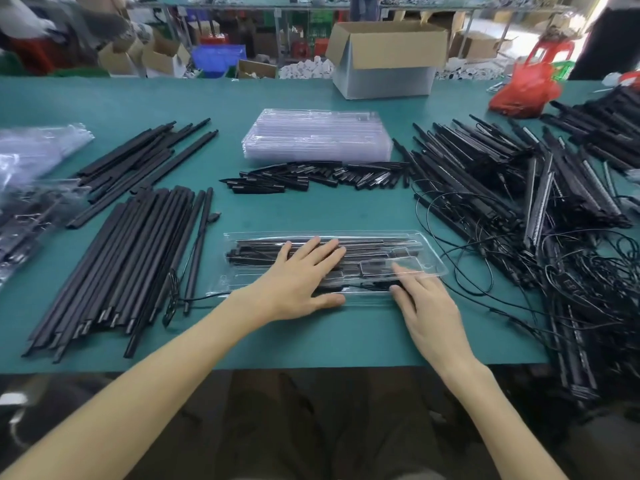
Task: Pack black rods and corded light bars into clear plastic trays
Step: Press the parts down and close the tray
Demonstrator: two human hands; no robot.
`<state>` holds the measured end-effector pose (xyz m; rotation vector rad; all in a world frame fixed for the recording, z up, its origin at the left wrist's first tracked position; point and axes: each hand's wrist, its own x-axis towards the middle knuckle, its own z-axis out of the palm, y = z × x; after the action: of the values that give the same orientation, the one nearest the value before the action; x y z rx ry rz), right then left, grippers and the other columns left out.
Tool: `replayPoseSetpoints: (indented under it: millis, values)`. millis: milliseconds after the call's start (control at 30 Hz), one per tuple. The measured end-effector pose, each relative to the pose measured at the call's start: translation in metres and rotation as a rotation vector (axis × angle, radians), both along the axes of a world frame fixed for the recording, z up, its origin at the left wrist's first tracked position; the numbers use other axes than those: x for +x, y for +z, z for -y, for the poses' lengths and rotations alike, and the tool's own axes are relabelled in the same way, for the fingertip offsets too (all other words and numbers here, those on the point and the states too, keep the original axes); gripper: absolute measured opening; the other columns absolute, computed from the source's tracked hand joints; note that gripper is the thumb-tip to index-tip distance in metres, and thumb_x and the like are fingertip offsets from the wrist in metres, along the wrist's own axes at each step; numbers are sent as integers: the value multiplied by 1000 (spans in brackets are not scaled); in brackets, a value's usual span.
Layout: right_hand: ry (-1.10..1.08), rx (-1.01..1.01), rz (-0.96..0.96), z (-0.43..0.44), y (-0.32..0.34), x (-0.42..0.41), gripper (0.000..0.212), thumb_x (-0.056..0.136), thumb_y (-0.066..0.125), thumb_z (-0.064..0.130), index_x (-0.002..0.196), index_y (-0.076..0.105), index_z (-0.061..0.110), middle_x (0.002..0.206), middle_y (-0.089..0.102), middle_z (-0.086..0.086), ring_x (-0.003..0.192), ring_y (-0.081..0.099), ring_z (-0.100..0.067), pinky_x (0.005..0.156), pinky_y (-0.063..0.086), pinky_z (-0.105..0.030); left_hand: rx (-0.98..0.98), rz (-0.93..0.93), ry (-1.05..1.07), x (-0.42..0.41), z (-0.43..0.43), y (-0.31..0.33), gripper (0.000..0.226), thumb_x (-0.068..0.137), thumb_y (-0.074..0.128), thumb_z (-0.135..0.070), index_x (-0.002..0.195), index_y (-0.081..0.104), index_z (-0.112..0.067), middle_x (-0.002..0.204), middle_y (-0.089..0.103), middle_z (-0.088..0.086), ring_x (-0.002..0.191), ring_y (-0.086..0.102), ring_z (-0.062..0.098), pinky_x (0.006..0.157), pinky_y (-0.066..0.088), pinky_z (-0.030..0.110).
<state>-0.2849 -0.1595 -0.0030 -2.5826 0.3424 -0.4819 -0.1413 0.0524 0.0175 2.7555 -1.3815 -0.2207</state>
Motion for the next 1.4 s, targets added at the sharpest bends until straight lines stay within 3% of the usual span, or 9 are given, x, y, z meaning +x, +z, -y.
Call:
replayPoseSetpoints:
  millis: [100, 167, 233, 300, 500, 767, 1033, 1200, 1400]
  values:
    - [42, -91, -48, 1, 0, -5, 51, 105, 47, 34, 153, 40, 20, 147, 52, 5, 141, 37, -10, 114, 30, -25, -1, 10, 0, -1, 1, -2, 87, 93, 30, -75, 160, -4, -32, 168, -9, -12, 154, -12, 15, 123, 3, 60]
    - [54, -178, -79, -1, -1, -7, 56, 105, 43, 37, 157, 32, 18, 157, 40, 4, 149, 25, -8, 119, 16, -19, 3, 21, 1, -3, 0, -3, 87, 93, 27, -76, 160, -5, -31, 168, -10, -11, 154, -13, 16, 123, 3, 60]
    - [72, -244, -95, -1, -2, -10, 61, 105, 40, 41, 159, 24, 15, 163, 27, 5, 152, 11, -4, 117, -1, -11, 12, 40, 2, -4, 1, -4, 90, 90, 24, -79, 160, -8, -31, 168, -12, -10, 154, -14, 17, 123, 2, 60]
    - [82, -269, -102, 0, -3, -13, 65, 105, 40, 42, 160, 18, 15, 165, 18, 7, 151, 1, 0, 114, -8, -9, 15, 49, 5, -5, 1, -5, 92, 89, 23, -80, 160, -9, -30, 168, -12, -10, 154, -14, 18, 123, 2, 60]
    - [107, -325, -135, -1, -7, -17, 69, 105, 39, 42, 159, 10, 10, 166, 11, 0, 153, -1, -7, 120, -6, -18, -9, 1, 22, -3, 3, -3, 90, 87, 9, -82, 160, -4, -31, 168, -9, -11, 154, -14, 16, 123, 2, 59]
    - [98, -362, -79, -4, -8, -21, 64, 102, 52, 31, 153, 30, -2, 160, 32, -13, 151, 25, -23, 123, 20, -35, -11, -16, 36, -11, 11, 4, 70, 94, 10, -74, 155, -10, -48, 169, 2, 1, 155, -7, 26, 120, 5, 65]
    - [110, -460, -212, 0, -13, -14, 63, 108, 24, 42, 160, 10, 9, 168, 8, -6, 156, 0, -21, 126, 10, -36, 20, 74, 187, -32, 55, -3, 88, 86, 1, -80, 159, -10, -33, 163, 11, 24, 149, 0, 52, 116, 7, 71]
    - [117, -370, -130, -3, -10, -20, 58, 107, 39, 33, 156, 25, 5, 165, 22, -9, 154, 14, -21, 125, 21, -40, -76, 57, 186, -31, 52, -10, 74, 89, 2, -81, 153, -16, -48, 162, 14, 23, 150, -3, 50, 115, 2, 73]
    - [156, -266, -11, -2, -10, -29, 52, 103, 52, 21, 150, 41, 3, 160, 34, -7, 151, 25, -17, 122, 28, -40, -87, 81, 206, -32, 52, -16, 76, 88, 0, -82, 155, -7, -47, 163, 13, 22, 151, -3, 47, 116, 2, 71]
